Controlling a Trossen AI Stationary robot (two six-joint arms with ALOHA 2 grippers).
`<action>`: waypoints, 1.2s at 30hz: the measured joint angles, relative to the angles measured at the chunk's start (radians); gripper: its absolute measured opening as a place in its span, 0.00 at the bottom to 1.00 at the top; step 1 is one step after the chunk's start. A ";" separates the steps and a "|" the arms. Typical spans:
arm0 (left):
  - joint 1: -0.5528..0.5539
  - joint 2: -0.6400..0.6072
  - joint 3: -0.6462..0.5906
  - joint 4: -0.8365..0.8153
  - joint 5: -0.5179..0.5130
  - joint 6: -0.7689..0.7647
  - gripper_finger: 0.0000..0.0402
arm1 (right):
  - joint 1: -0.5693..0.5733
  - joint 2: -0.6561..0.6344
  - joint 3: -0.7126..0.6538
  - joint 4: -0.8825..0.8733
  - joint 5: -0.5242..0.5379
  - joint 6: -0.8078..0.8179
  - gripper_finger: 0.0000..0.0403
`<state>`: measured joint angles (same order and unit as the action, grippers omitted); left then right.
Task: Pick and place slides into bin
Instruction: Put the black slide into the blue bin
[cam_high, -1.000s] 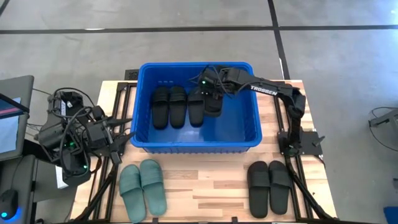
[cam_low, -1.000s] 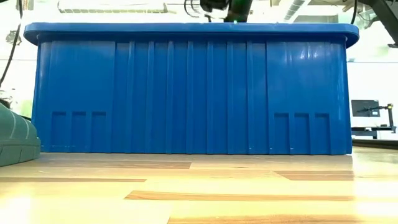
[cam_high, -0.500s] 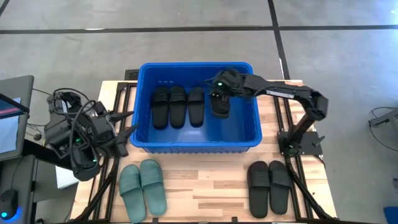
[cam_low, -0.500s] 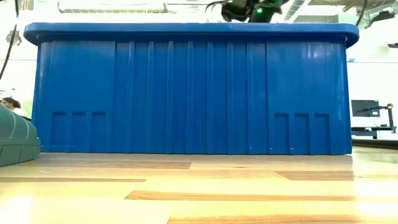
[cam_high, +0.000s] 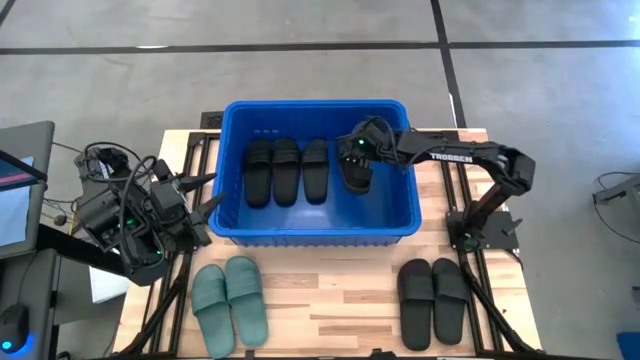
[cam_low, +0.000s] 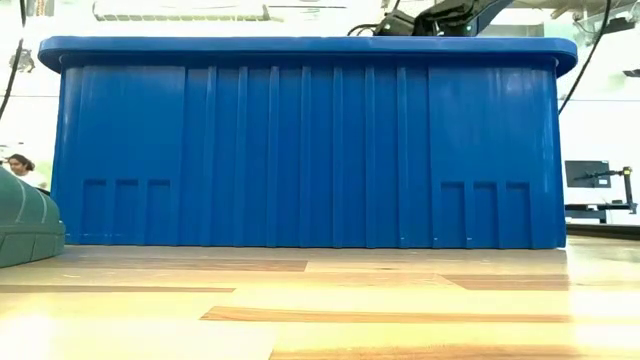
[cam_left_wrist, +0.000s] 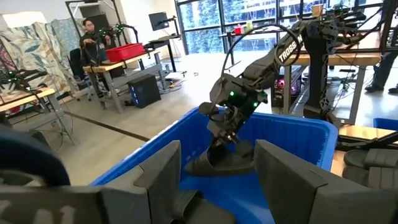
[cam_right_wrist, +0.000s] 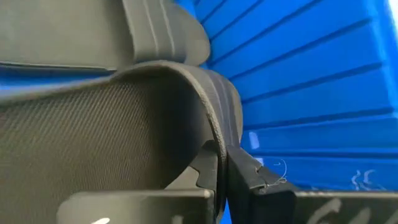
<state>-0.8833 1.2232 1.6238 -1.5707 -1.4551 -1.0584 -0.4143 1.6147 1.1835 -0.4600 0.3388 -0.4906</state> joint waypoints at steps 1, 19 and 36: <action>0.000 0.000 0.000 0.001 0.000 -0.002 0.48 | -0.003 0.013 0.000 0.016 -0.004 -0.001 0.01; 0.000 0.003 0.000 0.070 -0.005 -0.005 0.48 | -0.037 0.176 -0.001 0.136 -0.037 -0.011 0.01; 0.000 0.003 0.000 0.070 -0.009 -0.008 0.48 | -0.053 0.175 -0.001 0.199 -0.083 -0.038 0.01</action>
<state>-0.8833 1.2263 1.6241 -1.5009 -1.4641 -1.0664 -0.4669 1.7897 1.1828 -0.2607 0.2562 -0.5284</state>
